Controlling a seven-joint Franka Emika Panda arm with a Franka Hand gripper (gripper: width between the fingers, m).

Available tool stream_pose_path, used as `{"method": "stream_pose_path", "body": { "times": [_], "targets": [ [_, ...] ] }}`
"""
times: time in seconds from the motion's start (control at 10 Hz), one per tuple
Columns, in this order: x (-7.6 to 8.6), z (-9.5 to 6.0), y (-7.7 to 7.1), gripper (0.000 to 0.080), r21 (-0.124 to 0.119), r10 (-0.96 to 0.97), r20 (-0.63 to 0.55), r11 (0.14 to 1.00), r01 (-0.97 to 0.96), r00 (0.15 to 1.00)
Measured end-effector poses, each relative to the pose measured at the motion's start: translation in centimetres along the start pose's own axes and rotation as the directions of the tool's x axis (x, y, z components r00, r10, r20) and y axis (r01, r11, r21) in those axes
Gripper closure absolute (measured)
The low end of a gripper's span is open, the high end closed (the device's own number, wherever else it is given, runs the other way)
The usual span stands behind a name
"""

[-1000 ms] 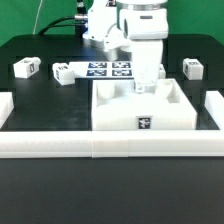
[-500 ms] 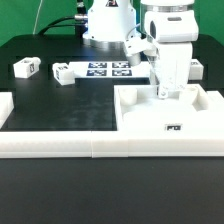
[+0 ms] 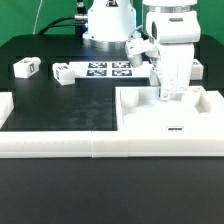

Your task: Assemble one leg

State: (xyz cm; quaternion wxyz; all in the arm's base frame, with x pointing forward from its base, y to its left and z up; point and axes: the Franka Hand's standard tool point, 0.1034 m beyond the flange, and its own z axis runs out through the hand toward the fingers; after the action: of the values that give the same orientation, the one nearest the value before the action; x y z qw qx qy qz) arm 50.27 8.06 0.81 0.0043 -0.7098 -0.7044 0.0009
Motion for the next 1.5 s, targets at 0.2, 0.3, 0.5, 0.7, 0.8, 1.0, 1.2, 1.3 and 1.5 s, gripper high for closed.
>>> {"method": "stream_pose_path", "body": {
  "times": [0.2,0.3,0.5,0.7,0.8,1.0,1.2,1.3,1.5],
  "targets": [
    [0.0,0.0,0.0,0.0741,0.008,0.0,0.004,1.0,0.0,1.0],
    [0.0,0.0,0.0,0.0741,0.008,0.0,0.004,1.0,0.0,1.0],
    [-0.1,0.0,0.0,0.0634,0.008,0.001,0.004,1.0,-0.001,1.0],
    [-0.1,0.0,0.0,0.0329,0.008,0.001,0.004,1.0,-0.001,1.0],
    [-0.1,0.0,0.0,0.0329,0.008,0.001,0.004,1.0,-0.001,1.0],
    [-0.1,0.0,0.0,0.0186,0.008,0.002,0.004,1.0,-0.002,1.0],
    [-0.1,0.0,0.0,0.0151,0.008,0.002,0.004,1.0,-0.002,1.0],
    [-0.1,-0.2,0.0,0.0151,0.008,0.007,0.006,1.0,-0.007,1.0],
    [0.1,-2.0,-0.6,0.015,-0.006,0.045,0.013,0.999,-0.045,0.999]
  ]
}}
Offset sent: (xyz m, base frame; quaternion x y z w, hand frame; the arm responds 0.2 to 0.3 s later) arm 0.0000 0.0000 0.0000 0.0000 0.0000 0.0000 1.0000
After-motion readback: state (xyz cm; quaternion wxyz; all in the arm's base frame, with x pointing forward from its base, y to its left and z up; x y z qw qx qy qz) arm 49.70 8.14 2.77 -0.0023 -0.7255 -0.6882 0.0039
